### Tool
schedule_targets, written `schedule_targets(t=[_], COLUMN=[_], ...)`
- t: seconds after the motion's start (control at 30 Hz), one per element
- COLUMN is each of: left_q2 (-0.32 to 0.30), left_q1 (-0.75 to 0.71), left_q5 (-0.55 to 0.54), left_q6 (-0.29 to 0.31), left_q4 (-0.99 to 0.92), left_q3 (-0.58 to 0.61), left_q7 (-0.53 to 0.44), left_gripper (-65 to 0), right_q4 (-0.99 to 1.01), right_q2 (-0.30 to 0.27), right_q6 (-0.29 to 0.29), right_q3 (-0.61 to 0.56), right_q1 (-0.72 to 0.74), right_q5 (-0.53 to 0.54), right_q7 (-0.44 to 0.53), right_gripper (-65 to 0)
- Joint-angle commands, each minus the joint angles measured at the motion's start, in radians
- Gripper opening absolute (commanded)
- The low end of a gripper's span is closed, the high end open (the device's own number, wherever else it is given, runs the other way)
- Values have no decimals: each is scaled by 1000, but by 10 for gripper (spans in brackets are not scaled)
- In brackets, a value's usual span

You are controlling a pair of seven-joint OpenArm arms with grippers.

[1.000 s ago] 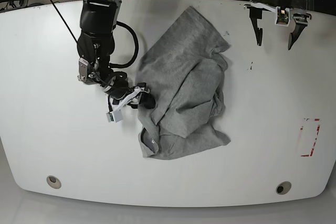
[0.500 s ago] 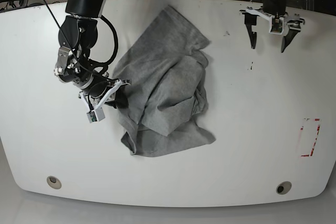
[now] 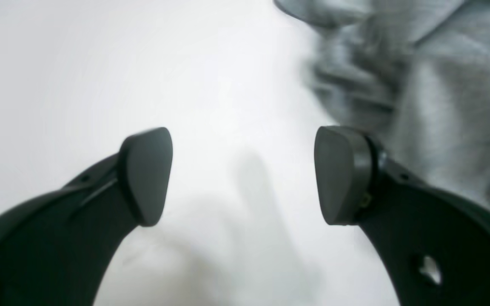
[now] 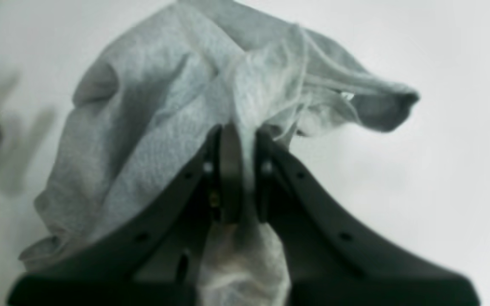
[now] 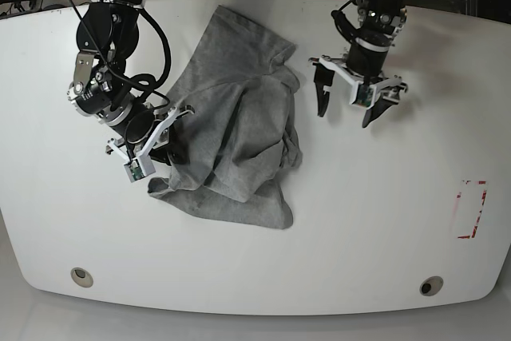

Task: Fold the T-shirt properly
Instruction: 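Lower the left gripper onto the shirt fabric and pinch it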

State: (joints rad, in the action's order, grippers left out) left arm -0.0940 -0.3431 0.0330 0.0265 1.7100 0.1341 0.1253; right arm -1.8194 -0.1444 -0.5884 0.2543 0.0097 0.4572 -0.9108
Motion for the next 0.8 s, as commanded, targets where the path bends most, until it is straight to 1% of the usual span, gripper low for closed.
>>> schedule_targets(t=[0.0, 0.07, 0.13, 0.23, 0.33, 0.53, 0.6, 0.7, 0.77], left_q2=[24, 46, 61, 69, 99, 127, 127, 127, 127], left_q1=[68, 115, 157, 204, 240, 292, 309, 332, 342], left_q5=[0, 0, 0, 0, 0, 0, 0, 2, 9], left_q6=[-10, -9, 8, 65, 97, 105, 118, 200, 260], left_q4=[-41, -94, -143, -210, -265, -348, -379, -422, -449], left_q3=[17, 31, 54, 83, 94, 103, 126, 164, 187], left_q7=[-11, -6, -6, -6, -6, -5, -5, -5, -3], left_gripper=[-161, -161, -161, -162, -162, -168, -210, -356, -483], right_q4=[-33, -33, -33, -33, -33, -33, -33, -33, -33], right_q2=[-11, -10, -8, -7, -5, -10, -10, -8, -8], right_q6=[-3, -3, -3, -3, -3, -3, -3, -3, -3], right_q3=[7, 6, 6, 6, 9, 12, 12, 12, 10], right_q1=[5, 3, 2, -3, -1, -1, 0, 2, 0], right_q5=[8, 8, 8, 8, 7, 1, -19, -45, -47], right_q7=[25, 25, 25, 25, 25, 25, 26, 26, 26], right_gripper=[-650, -650, -650, -650, -650, -650, -650, -650, -650])
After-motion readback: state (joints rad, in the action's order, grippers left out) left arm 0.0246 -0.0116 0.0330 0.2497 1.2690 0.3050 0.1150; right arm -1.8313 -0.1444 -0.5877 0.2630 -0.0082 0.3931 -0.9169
